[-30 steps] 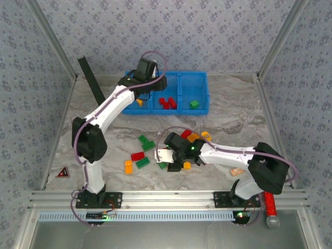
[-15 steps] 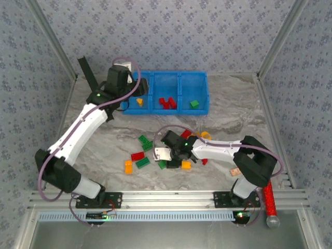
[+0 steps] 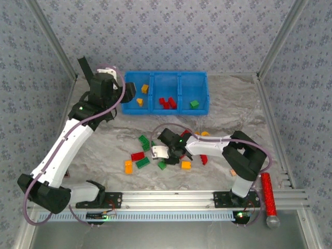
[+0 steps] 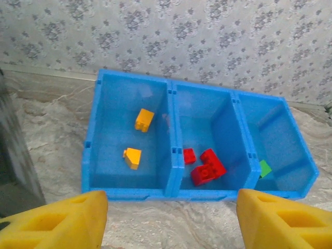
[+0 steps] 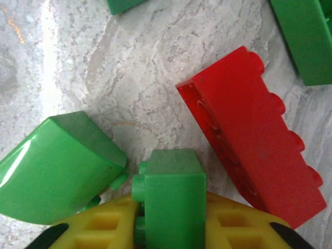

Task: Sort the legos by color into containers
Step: Pick up the lego from the bottom-center of the table, then place the lego in the container.

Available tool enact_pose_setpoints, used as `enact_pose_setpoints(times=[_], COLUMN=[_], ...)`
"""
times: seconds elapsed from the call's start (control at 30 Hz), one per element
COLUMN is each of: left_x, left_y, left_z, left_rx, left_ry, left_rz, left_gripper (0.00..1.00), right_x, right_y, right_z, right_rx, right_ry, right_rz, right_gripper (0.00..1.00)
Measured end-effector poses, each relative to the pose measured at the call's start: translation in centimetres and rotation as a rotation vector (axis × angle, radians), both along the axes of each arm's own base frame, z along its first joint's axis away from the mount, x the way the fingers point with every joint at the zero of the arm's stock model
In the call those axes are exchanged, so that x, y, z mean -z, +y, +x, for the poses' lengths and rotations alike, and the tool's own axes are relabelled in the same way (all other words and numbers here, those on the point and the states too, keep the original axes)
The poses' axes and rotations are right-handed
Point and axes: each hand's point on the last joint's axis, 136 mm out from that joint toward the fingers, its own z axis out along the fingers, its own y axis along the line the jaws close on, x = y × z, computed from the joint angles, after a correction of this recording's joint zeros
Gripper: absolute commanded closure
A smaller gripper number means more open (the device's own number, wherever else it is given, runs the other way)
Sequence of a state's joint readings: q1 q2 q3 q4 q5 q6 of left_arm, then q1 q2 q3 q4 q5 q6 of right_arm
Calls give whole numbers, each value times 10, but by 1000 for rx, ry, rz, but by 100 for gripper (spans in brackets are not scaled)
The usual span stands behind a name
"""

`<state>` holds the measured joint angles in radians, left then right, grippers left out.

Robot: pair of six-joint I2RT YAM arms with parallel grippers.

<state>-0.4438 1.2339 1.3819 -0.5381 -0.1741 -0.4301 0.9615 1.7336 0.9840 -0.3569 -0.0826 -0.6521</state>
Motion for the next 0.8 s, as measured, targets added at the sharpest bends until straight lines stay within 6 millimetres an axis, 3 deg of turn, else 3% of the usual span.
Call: enact_pose_setpoints(times=[0.27,0.37,0.47,0.57,0.7,0.8], left_x=[-6,-2,12,29,50,67], left_y=[23,26,31,36,42,41], left_z=[-16,-23,-33,-47,-63,-73], left_rx=[-43,-44,-44,-41,-22,11], left_ry=[-14,-5,30,78,133,177], left_rz=[-1,5,22,49,87,104], left_gripper=[32,32,32,32,31,31], right_x=[-5,-26,-72,-129,-195,-221], right_y=[-7,-8,-9,-25,-65,-95], right_z=[10,19,39,72,120,149], right_rx=[48,89,157,268,455,583], right_ry=[6,3,-29,-96,-198,-243], right_rz=[3,57,175,306,437,475], right_gripper=[86,86,89,89,89,89])
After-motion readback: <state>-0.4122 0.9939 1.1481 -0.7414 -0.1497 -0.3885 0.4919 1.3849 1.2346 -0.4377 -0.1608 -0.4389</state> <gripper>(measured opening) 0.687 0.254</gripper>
